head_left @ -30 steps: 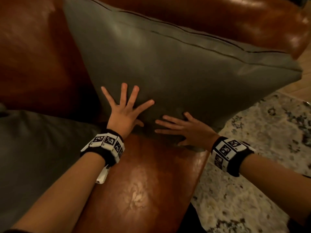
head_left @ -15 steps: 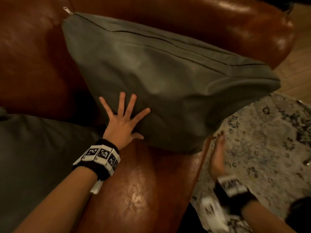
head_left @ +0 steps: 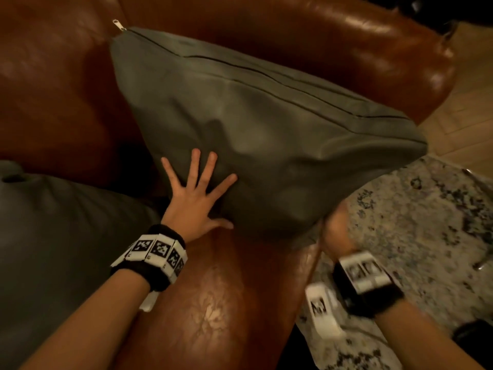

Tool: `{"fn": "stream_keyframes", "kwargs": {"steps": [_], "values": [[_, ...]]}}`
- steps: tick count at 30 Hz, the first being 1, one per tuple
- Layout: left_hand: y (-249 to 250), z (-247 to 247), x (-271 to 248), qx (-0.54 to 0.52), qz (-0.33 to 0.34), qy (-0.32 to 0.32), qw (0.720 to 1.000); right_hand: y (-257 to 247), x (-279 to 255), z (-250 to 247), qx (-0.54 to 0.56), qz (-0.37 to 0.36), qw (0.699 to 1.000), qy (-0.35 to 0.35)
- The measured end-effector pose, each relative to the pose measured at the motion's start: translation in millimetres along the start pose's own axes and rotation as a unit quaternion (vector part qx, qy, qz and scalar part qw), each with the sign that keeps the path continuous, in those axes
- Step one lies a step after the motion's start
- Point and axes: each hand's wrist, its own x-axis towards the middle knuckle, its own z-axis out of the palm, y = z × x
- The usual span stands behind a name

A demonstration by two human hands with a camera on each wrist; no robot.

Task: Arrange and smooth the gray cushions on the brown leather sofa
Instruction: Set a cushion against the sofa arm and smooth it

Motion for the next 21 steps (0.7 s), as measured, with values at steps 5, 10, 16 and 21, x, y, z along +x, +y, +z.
{"fn": "stream_keyframes", "kwargs": {"steps": [5, 10, 16, 21], "values": [[0, -20, -16, -0.113, -0.013, 0.16, 0.981, -53, -128, -11, -0.154, -0.268, 0.95, -0.036], [12, -53, 41, -0.142, -0.043, 0.169, 0.974, -73, -87, 65, -0.419, -0.546, 0.703, -0.181], [-30, -56, 62, -0.076, -0.183, 0.106, 0.974, -107, -16, 70, -0.514, -0.451, 0.727, -0.064], [-75, -76, 50, -0.137, -0.349, 0.147, 0.915, -128, -34, 50, -0.519, -0.364, 0.77, 0.077]]}}
